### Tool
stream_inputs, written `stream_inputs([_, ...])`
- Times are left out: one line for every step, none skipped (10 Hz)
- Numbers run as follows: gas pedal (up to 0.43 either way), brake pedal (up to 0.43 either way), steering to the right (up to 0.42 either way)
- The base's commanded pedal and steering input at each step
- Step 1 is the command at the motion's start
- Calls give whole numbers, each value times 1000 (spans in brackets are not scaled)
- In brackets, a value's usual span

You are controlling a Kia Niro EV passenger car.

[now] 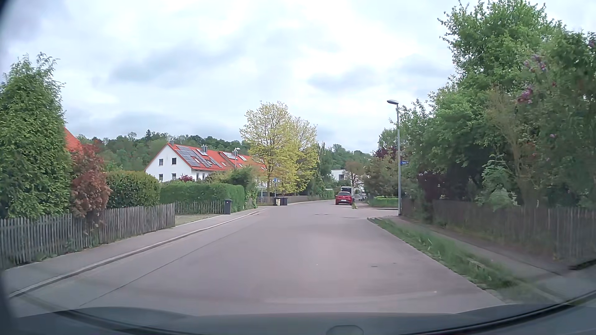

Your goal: Follow the waypoints while adhering to traffic rules and regulations

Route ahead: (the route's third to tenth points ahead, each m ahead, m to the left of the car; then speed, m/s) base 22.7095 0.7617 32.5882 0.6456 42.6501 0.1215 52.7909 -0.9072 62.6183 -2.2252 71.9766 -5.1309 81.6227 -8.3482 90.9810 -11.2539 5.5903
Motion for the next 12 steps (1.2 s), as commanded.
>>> stream_inputs([0, 18, -4])
stream_inputs([0, 43, -4])
stream_inputs([0, 98, -4])
stream_inputs([0, 104, -4])
stream_inputs([0, 98, -4])
stream_inputs([0, 98, -4])
stream_inputs([0, 98, -4])
stream_inputs([0, 98, -5])
stream_inputs([0, 91, -7])
stream_inputs([0, 85, -9])
stream_inputs([0, 79, -9])
stream_inputs([0, 73, -9])
